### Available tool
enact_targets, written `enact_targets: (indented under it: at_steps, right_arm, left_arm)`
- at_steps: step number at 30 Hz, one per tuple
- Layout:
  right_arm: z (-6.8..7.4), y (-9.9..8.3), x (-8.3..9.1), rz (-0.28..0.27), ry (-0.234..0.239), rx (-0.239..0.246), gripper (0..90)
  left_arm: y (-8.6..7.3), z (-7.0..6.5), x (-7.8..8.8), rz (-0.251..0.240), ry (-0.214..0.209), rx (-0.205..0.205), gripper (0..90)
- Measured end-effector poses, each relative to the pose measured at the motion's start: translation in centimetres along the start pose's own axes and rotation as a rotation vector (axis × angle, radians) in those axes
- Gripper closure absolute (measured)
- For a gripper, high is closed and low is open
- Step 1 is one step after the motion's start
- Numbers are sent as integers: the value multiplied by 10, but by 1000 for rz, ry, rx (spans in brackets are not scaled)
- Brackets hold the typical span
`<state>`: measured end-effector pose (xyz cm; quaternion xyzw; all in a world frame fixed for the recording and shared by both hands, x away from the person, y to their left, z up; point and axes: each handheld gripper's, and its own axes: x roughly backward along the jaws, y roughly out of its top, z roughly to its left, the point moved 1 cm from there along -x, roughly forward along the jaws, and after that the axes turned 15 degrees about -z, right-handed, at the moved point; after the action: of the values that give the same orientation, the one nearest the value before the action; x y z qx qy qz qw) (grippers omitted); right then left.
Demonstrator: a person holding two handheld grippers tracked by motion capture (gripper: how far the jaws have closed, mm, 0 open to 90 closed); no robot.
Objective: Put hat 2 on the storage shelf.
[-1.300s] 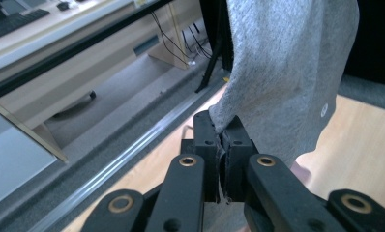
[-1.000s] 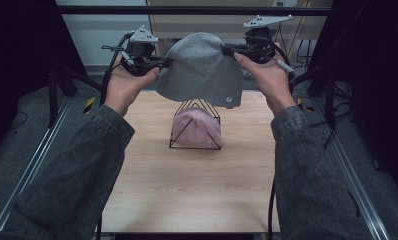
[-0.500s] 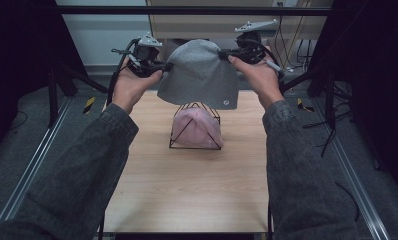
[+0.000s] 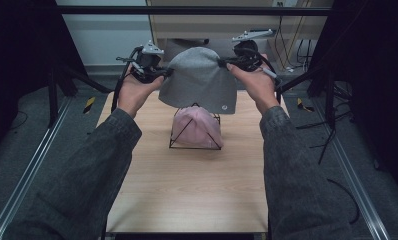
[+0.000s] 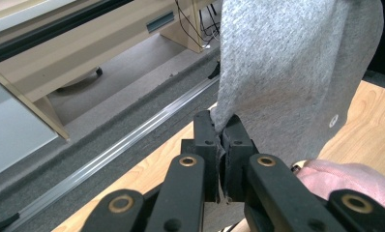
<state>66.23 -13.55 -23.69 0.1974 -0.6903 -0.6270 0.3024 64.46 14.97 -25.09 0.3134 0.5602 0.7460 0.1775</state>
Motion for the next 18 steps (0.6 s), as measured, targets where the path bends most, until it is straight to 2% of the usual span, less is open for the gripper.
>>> enact_targets:
  at_steps: [3,4,9,13,18]
  right_arm:
    - [4,-2,1,2,-3,7,872]
    - [5,-3,1,3,-4,8,872]
    - [7,-4,2,-1,-6,13,872]
    - [10,-5,2,-4,-9,19,871]
    - [11,-9,1,-5,-13,18,872]
  left_arm:
    - [-4,-1,1,10,1,-9,870]
    - [-5,-3,1,4,2,1,870]
    - [-5,-3,3,12,11,-22,870]
    - [-8,-4,3,4,15,-11,870]
    - [-11,-4,3,4,13,-16,870]
